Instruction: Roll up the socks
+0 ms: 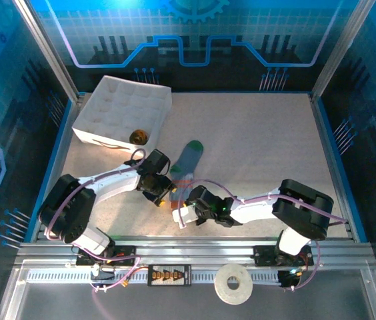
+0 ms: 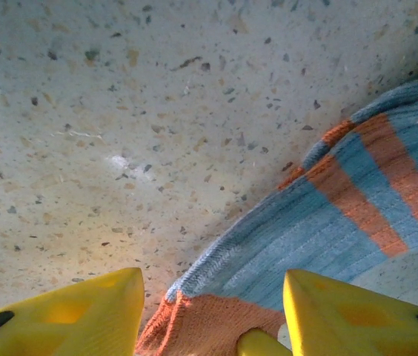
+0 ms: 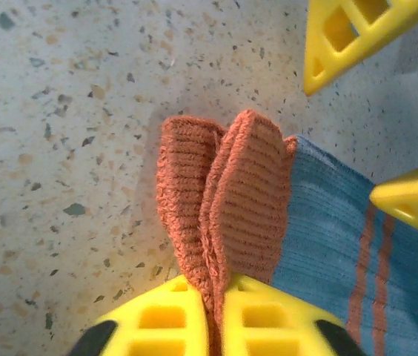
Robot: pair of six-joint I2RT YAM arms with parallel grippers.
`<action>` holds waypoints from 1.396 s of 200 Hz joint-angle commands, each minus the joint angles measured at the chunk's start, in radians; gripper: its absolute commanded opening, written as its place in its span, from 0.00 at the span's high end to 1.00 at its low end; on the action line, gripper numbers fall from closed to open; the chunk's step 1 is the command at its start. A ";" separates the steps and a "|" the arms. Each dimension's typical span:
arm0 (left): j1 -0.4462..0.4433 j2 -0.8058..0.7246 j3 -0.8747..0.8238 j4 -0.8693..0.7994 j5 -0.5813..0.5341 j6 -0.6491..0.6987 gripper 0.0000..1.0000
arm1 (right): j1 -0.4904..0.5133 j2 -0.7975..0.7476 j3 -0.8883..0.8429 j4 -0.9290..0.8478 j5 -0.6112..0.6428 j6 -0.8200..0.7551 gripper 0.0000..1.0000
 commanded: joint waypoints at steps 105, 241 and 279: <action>0.040 -0.134 0.018 -0.156 -0.095 0.024 0.49 | -0.152 -0.012 0.121 -0.248 -0.423 0.525 1.00; 0.024 -0.280 -0.074 0.004 0.037 0.187 0.68 | -0.358 0.271 0.459 -0.575 -0.728 0.865 1.00; 0.010 -0.274 -0.128 0.109 0.076 0.147 0.71 | -0.383 0.340 0.529 -0.640 -0.752 0.930 1.00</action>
